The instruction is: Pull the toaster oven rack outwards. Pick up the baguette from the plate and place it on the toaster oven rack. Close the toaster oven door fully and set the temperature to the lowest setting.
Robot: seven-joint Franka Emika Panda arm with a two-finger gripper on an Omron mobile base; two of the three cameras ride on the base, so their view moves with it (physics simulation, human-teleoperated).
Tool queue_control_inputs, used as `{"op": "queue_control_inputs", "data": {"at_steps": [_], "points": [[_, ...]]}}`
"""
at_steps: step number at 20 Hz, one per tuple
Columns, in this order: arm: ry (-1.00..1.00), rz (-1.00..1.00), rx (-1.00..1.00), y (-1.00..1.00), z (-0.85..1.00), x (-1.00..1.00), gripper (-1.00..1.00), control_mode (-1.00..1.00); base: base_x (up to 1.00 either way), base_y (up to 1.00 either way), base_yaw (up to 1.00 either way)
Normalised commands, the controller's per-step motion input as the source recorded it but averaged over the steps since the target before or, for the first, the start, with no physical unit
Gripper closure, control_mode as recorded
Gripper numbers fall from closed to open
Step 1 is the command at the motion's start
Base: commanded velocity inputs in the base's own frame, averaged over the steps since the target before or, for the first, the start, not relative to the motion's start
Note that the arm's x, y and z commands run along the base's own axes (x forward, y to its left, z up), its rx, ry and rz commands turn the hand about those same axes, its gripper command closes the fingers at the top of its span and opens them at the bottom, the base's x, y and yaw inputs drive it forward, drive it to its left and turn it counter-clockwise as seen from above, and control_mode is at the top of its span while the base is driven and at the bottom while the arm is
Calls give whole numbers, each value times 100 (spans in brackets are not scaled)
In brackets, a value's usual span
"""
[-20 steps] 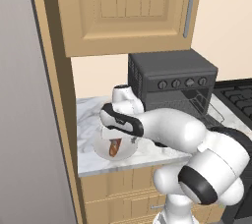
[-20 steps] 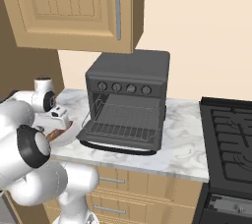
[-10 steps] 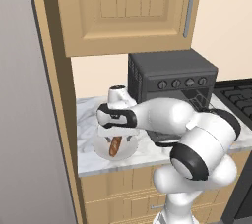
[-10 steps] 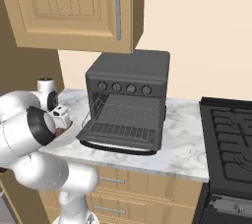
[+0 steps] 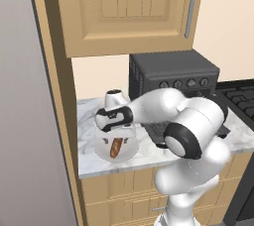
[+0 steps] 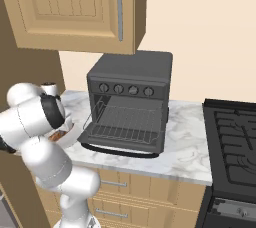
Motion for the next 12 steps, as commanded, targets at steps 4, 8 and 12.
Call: {"op": "queue_control_inputs", "data": {"at_steps": [4, 8, 12], "points": [[-4, -5, -1, 2, -30, 14, -100, -100, 0, 0, 0], [-9, -6, -4, 0, -49, 0, -100, -100, 0, 0, 0], [-7, -7, -4, 0, -44, 0, -100, -100, 0, 0, 0]]}}
